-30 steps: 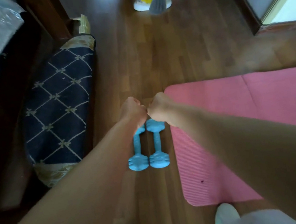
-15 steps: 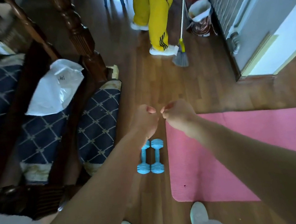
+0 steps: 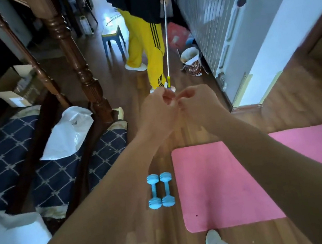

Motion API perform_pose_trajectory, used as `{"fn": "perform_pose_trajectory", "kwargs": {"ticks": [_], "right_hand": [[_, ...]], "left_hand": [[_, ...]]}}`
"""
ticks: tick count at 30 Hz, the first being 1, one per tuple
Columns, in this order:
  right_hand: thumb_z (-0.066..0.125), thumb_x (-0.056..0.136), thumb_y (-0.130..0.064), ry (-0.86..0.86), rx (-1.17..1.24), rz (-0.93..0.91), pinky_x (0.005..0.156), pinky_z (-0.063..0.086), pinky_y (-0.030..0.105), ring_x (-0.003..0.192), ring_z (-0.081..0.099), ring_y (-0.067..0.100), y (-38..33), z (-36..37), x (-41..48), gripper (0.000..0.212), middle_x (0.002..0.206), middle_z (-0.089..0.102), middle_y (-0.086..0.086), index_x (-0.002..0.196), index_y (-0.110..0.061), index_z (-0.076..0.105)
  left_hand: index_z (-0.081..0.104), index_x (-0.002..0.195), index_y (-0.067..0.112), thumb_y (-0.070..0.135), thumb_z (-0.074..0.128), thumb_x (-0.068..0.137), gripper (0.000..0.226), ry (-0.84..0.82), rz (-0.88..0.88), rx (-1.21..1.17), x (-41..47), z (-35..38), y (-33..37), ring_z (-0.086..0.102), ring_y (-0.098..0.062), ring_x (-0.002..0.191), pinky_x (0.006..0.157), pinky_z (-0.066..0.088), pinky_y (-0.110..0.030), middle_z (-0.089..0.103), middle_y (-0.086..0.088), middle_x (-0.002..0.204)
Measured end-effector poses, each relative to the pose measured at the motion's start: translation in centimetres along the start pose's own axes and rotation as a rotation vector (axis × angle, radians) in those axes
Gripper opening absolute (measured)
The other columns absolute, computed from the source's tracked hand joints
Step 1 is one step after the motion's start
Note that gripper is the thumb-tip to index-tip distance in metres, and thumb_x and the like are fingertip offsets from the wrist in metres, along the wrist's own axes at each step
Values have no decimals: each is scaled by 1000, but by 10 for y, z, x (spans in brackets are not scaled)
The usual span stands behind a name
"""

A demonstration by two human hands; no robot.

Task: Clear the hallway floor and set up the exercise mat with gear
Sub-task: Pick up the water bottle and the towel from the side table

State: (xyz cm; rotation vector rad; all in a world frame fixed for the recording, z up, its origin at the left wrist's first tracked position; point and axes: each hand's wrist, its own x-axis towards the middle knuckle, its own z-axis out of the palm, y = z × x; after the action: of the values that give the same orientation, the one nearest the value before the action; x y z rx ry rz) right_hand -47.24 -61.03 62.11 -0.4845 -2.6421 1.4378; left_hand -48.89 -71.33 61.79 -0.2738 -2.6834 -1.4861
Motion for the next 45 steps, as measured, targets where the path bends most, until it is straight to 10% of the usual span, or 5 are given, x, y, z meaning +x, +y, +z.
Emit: {"fn": "perform_pose_trajectory", "kwargs": {"ticks": [10,16,26,45], "right_hand": [[54,88,-19,399,5,-74,61,41,8,65,56,-1,-48,-45,-103,20,68,62,-15,86,-24,73],[56,89,-20,576,89,32,81,54,43,78,66,18,-42,-80,-162,19,79,71,1,88,-13,73],[54,91,-21,790,88,78,69,56,28,69,64,-1,-18,-147,-280,20,70,69,-8,78,-23,69],[56,86,-20,1565,44,507,66,55,41,68,65,20,33,-190,-443,19,70,70,-1,76,-12,69]], "left_hand": [[64,86,23,6,57,87,18,-275,347,-216,-52,-60,61,56,14,68,63,41,0,62,18,78],[67,95,19,10,57,89,15,-437,536,-182,-83,-56,91,57,14,77,70,41,1,62,23,83],[66,93,29,22,55,88,13,-650,764,-354,-169,-22,150,62,7,87,72,44,-2,67,20,89],[63,98,23,13,56,91,14,-1259,1227,-589,-298,82,236,62,-2,81,65,48,-8,65,16,86]]}}
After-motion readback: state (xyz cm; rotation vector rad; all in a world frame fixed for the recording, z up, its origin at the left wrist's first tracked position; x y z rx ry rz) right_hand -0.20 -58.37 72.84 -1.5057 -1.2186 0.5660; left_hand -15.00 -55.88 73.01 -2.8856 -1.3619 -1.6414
